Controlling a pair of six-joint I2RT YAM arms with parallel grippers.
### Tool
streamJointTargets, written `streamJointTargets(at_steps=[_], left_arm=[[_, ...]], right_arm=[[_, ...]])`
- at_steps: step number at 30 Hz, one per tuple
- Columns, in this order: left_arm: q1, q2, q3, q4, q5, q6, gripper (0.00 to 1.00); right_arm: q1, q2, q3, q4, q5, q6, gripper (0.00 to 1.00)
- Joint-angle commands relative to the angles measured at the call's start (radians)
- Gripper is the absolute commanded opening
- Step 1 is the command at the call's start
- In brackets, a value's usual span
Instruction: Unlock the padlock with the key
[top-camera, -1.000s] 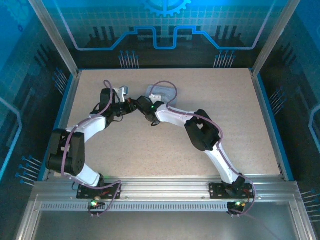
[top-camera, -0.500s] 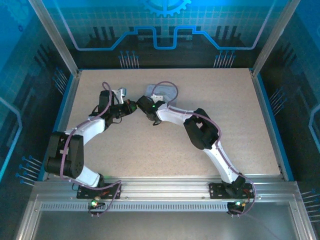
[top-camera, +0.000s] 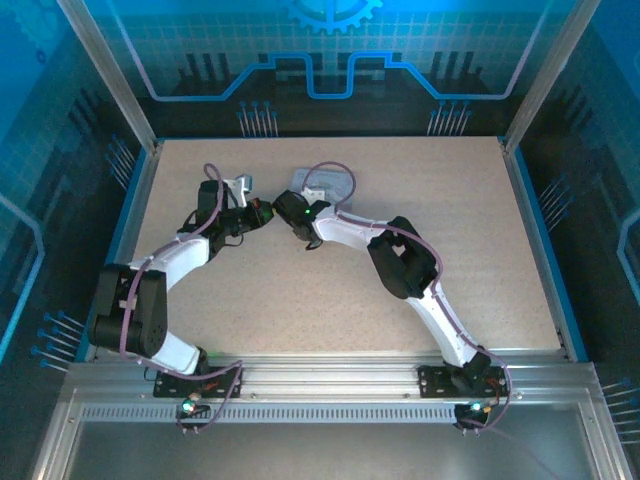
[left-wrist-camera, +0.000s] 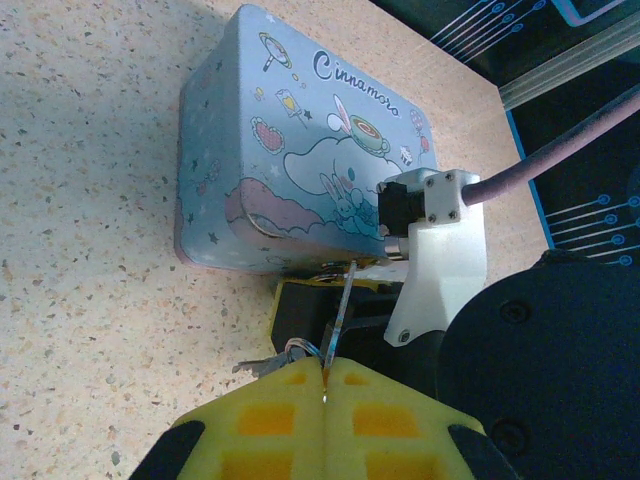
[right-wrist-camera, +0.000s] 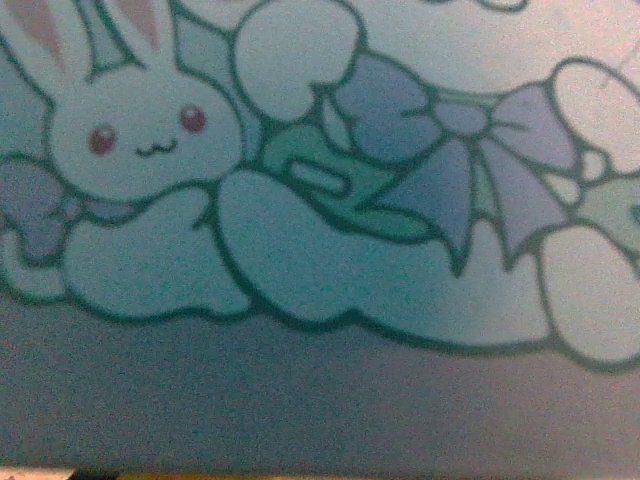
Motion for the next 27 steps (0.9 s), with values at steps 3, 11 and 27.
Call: streamJointTargets(at_steps=[3, 11, 27], left_arm=[[0.003, -0.036, -0.015, 0.030, 0.029, 0.033, 0.00], [0.004, -0.087, -0.057, 0.017, 0.030, 0.036, 0.00], [-0.028, -0.313, -0.270, -0.046, 0.108, -0.003, 0.00]], right_arm=[[-0.010, -0.011, 0.018, -0.063, -0.096, -0.035, 0.19], [-0.030, -0.068, -0.007, -0.133, -0.302, -0.042, 0.18], [-0.096, -0.200, -0.088, -0.142, -0.668, -0.032, 0.18]])
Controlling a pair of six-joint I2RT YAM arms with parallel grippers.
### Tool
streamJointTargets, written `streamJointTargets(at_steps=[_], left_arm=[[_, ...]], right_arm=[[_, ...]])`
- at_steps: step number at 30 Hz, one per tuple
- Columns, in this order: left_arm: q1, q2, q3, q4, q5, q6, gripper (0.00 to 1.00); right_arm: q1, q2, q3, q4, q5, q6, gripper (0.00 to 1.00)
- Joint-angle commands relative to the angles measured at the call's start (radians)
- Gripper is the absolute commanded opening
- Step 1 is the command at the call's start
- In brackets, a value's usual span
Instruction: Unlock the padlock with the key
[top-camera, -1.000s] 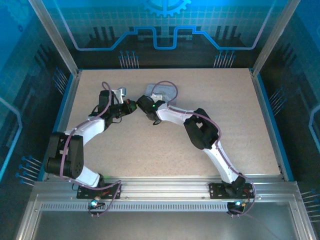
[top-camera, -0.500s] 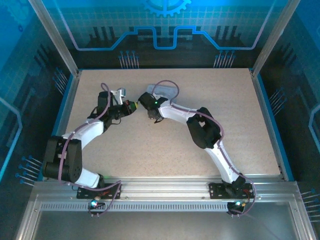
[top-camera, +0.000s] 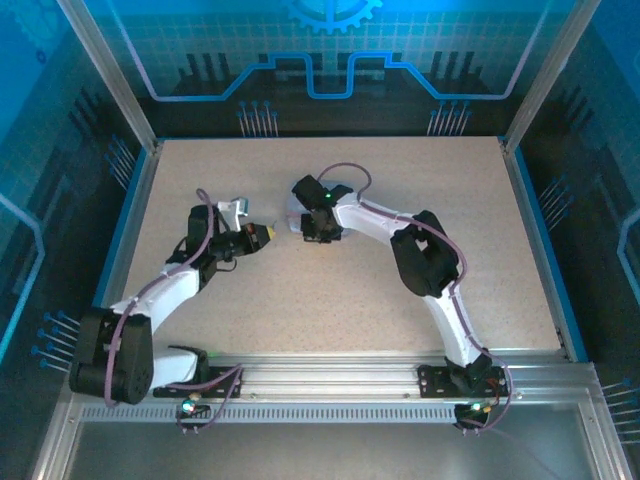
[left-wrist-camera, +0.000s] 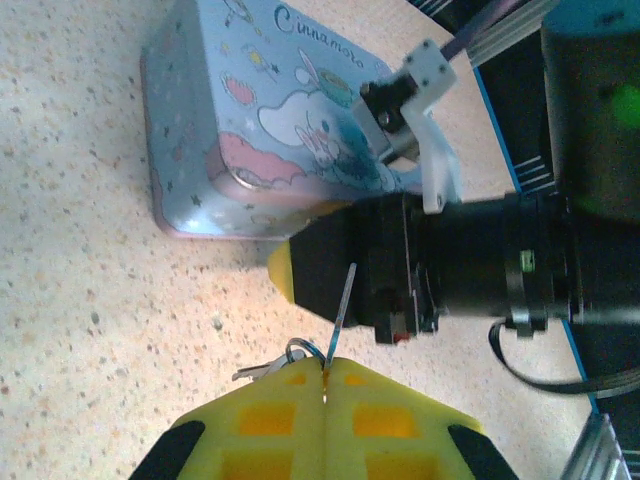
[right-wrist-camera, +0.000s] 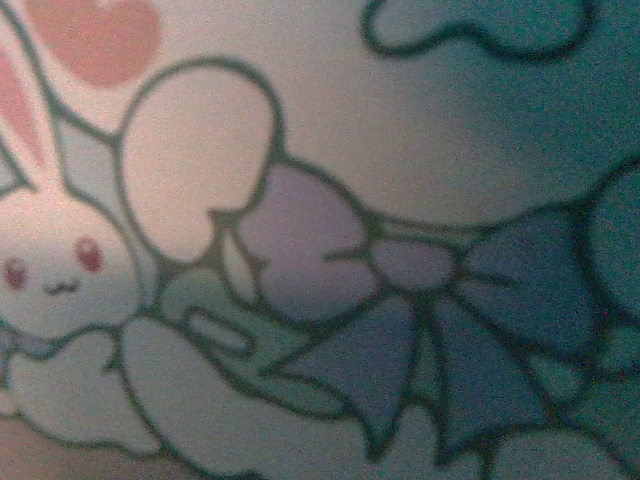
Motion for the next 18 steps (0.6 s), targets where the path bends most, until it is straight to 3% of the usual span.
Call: streamJointTargets(at_steps=[1, 9, 18], left_arm=[[-0.032, -0.060, -0.044, -0.026, 0.037, -0.024, 0.00], [-0.200, -0.073, -0.117, 0.036, -0.052, -0.052, 0.00], [-0.249, 0.011, -0.202, 0.239, -0.086, -0.122, 0.00]], right_arm=[[-0.009, -0.055, -0.005, -0.014, -0.108, 0.003, 0.18], [-0.025, -0.072, 0.029, -0.059, -0.201, -0.012, 0.17], [-0.054, -0.108, 0.020, -0.096, -0.288, -0.050, 0.16]])
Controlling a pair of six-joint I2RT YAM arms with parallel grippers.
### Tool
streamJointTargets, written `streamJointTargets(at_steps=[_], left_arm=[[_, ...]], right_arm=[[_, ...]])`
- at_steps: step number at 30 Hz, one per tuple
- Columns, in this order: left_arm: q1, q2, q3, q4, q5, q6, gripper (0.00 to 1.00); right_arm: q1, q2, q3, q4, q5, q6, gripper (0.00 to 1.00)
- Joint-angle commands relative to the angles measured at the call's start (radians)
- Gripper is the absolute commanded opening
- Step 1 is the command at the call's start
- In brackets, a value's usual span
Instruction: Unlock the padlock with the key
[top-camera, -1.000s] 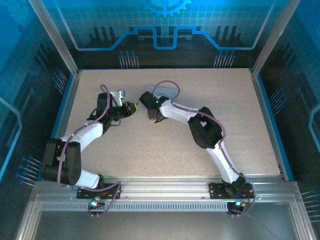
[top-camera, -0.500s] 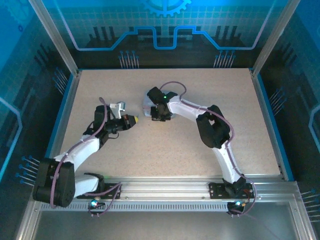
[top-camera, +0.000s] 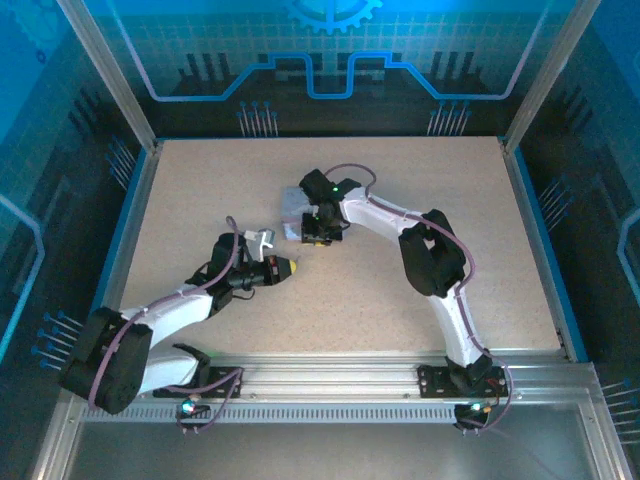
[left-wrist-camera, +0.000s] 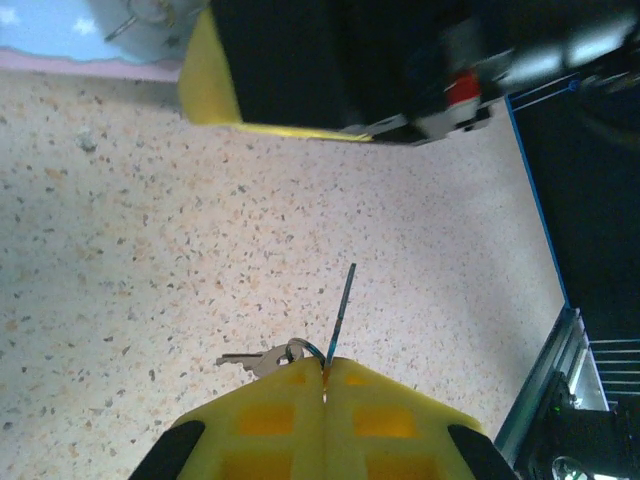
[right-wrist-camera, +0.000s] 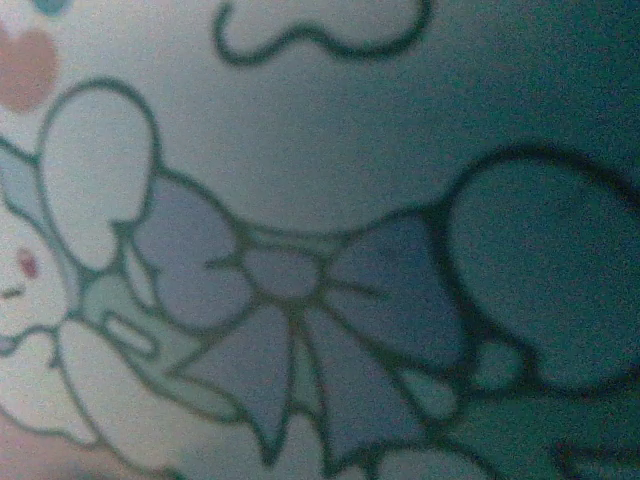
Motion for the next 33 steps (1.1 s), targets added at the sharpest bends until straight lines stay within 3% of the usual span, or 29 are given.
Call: streamJointTargets(at_steps=[1, 20, 29, 33], left_arm=[[-0.012, 0.027, -0.029, 0.110, -0.033, -0.025, 0.00], [-0.016, 0.305, -0.097, 0.670, -0.066, -0.108, 0.00], [0.039, 0.559, -0.109, 1.060, 0.036, -0.252, 0.00], [0.037, 0.582, -0.106, 1.061, 0.039, -0.245, 0.00]], right_arm=[[-0.021, -0.073, 0.018, -0.033, -0.076, -0.029, 0.16], [-0.041, -0.111, 0.022, -0.068, -0.215, -0.059, 0.15], [-0.049, -0.131, 0.022, -0.071, -0.240, -0.061, 0.15], [-0.049, -0.136, 0.024, -0.075, -0.236, -0.060, 0.14]])
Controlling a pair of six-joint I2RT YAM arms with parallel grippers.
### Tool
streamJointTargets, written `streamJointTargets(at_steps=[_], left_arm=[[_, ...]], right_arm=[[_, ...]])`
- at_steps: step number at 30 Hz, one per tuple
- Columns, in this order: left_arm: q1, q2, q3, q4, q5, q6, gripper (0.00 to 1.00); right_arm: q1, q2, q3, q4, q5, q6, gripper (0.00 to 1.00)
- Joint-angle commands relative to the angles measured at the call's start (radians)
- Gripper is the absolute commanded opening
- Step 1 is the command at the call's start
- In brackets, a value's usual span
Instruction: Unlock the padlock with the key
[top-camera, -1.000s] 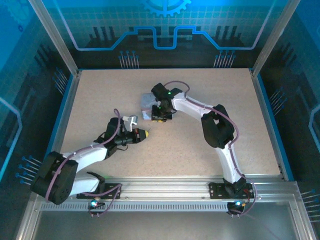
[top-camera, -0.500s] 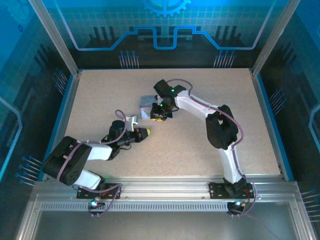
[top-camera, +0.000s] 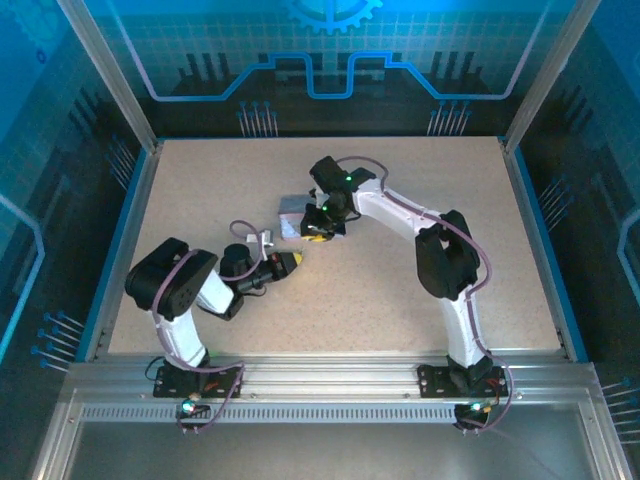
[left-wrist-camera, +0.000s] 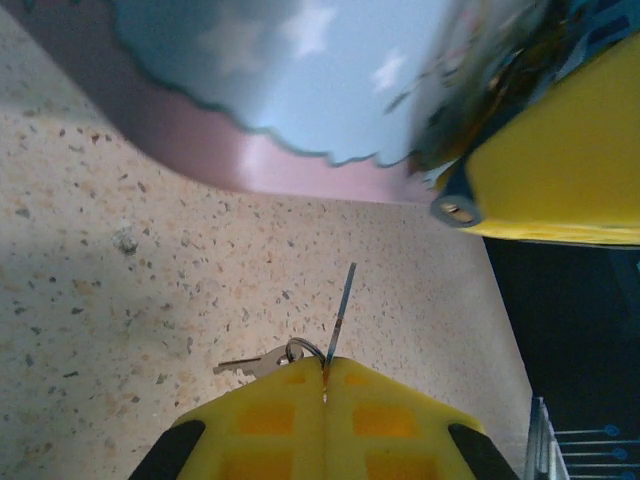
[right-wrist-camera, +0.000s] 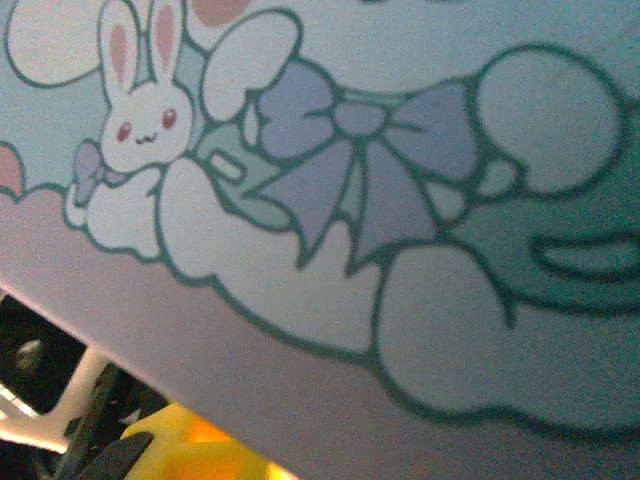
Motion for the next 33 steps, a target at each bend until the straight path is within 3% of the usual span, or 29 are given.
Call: streamJointTargets(at_steps=[1, 18, 33], left_arm=[[0.007, -0.010, -0.021, 0.128, 0.030, -0.014, 0.00], [0.009, -0.074, 0.006, 0.128, 0.113, -0.079, 0.00], [0.028, -0.011, 0.017, 0.129, 0.113, -0.095, 0.00]], right_arm=[[-0.011, -0.048, 0.024, -0.031, -0.033, -0.016, 0.14], [-0.012, -0.051, 0.030, -0.013, -0.026, 0.004, 0.14], [-0.011, -0.063, 0.027, -0.016, -0.028, 0.000, 0.13]])
